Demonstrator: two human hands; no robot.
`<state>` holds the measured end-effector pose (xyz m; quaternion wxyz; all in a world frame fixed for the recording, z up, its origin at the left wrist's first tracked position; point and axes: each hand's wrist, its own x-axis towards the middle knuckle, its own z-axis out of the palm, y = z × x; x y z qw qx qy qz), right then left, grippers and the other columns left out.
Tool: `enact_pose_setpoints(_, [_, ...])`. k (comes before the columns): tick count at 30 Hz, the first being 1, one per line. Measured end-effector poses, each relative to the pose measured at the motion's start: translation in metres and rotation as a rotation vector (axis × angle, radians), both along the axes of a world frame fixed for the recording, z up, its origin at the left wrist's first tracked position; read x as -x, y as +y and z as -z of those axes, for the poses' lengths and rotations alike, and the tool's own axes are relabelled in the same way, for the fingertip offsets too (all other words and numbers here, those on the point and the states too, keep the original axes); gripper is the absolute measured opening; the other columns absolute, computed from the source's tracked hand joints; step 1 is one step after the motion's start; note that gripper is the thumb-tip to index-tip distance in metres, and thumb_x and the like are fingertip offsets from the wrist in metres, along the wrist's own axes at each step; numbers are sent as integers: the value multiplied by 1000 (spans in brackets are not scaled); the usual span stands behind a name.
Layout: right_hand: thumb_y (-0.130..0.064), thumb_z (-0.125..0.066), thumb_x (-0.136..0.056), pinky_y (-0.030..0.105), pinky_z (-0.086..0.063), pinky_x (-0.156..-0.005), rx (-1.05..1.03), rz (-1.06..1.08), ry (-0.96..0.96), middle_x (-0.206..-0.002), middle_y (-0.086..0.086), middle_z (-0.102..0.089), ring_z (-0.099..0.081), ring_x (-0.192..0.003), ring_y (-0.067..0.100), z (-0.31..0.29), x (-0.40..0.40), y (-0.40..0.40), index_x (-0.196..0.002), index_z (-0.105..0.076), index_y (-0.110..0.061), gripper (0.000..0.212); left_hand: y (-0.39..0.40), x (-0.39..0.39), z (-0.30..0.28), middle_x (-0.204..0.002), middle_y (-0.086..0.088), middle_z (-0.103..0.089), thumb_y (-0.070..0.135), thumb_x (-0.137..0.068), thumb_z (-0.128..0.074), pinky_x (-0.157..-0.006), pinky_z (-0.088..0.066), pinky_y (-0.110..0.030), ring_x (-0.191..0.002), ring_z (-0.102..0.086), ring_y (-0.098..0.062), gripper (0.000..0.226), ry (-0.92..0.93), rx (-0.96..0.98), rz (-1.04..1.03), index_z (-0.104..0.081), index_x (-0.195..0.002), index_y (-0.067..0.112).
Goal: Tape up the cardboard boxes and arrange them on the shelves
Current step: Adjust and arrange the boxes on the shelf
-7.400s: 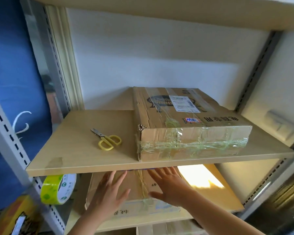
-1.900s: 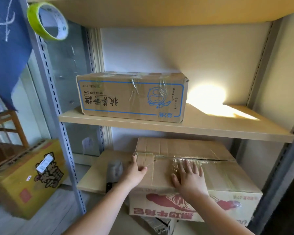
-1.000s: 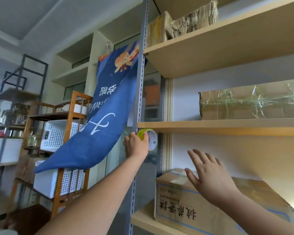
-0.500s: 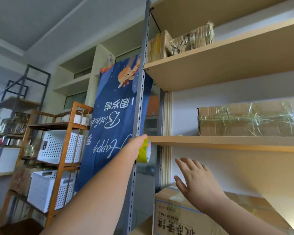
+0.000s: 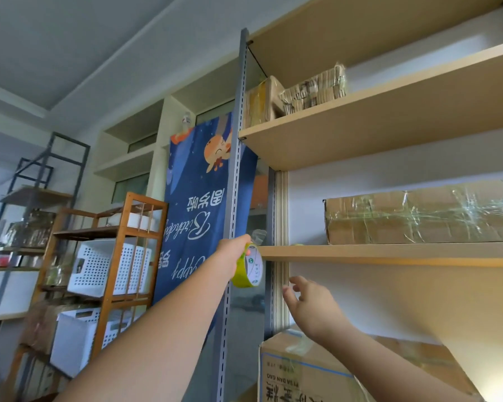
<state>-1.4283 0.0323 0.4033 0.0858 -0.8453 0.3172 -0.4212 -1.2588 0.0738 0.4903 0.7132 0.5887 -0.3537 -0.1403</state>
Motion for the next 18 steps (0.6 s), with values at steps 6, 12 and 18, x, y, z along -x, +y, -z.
enact_pose_setpoints(6, [-58, -44, -96, 29, -39, -85, -426, -287, -414, -107, -4, -63, -56, -101, 17, -19, 5, 18, -108, -61, -18, 45, 28, 54, 6, -62, -1, -54, 29, -85, -67, -62, -41, -25, -58, -48, -17, 13, -90, 70, 96, -70, -82, 17])
enact_pose_setpoints(12, [-53, -59, -91, 31, -46, -81, -489, -351, -614, -94, -7, -71, -64, -93, 11, -11, 32, 25, -92, -73, -24, 32, 52, 117, 76, -69, 2, -57, 34, -94, -60, -63, -43, -24, -66, -53, -12, 19, -167, 30, 230, -71, -104, 23])
enact_pose_setpoints(18, [-36, -69, -87, 42, -59, -84, -611, -54, -539, -86, 6, -76, -72, -83, 26, 64, 97, 2, -77, -77, -17, 23, 44, 176, 167, -53, 3, -59, 25, -95, -61, -47, -43, -13, -44, -54, -4, 14, -73, -40, 336, -69, -102, 15])
